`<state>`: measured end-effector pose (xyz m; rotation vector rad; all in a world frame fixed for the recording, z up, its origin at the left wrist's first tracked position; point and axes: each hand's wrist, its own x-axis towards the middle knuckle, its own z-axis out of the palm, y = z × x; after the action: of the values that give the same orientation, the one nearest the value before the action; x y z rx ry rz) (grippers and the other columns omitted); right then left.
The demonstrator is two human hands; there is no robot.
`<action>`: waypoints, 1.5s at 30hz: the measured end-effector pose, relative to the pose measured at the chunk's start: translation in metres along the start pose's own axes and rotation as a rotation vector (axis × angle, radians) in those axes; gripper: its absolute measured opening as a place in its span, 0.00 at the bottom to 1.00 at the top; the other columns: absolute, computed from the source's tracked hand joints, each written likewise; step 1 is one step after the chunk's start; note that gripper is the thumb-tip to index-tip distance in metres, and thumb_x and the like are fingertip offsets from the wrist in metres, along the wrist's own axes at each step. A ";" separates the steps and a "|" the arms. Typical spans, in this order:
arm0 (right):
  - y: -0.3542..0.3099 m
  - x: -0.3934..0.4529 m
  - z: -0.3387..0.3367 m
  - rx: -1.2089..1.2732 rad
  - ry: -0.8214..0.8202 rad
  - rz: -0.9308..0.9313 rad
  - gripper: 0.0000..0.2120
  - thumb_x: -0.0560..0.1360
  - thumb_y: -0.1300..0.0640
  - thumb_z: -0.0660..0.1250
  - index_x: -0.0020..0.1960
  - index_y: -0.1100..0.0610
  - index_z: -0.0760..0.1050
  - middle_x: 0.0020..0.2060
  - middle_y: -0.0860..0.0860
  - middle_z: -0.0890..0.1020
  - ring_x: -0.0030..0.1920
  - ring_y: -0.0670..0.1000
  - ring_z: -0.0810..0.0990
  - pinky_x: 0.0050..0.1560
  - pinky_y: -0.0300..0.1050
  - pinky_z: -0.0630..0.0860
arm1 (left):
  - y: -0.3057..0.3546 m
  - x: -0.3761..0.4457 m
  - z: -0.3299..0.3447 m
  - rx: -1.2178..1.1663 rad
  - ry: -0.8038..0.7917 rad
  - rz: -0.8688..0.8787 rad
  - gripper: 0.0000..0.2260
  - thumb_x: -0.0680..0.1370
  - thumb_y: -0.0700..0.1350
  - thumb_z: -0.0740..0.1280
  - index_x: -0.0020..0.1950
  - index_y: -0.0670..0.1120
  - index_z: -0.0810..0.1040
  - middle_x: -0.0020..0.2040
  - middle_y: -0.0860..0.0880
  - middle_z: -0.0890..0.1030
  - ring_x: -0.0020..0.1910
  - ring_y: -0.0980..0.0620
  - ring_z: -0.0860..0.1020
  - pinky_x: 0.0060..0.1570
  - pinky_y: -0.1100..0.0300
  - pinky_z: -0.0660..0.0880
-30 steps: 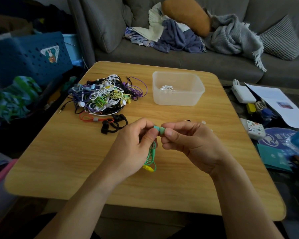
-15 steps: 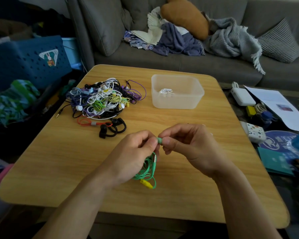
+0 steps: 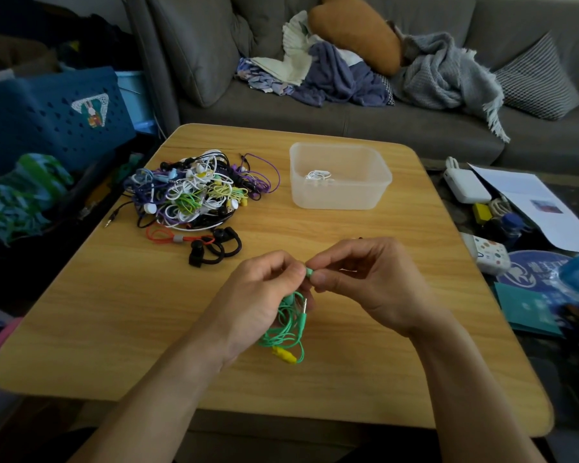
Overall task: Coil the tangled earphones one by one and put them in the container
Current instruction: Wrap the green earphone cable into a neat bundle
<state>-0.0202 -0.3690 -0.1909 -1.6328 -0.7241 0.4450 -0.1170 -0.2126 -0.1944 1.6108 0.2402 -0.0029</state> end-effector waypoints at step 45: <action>-0.006 -0.005 -0.003 0.017 -0.024 0.073 0.11 0.65 0.61 0.75 0.46 0.63 0.84 0.36 0.59 0.86 0.35 0.54 0.83 0.44 0.46 0.82 | -0.001 0.001 0.001 -0.163 -0.076 -0.045 0.12 0.81 0.44 0.62 0.40 0.40 0.76 0.32 0.43 0.75 0.30 0.51 0.72 0.32 0.60 0.69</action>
<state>-0.0231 -0.3744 -0.1852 -1.6439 -0.6784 0.5227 -0.1162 -0.2136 -0.1953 1.4394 0.2127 -0.0774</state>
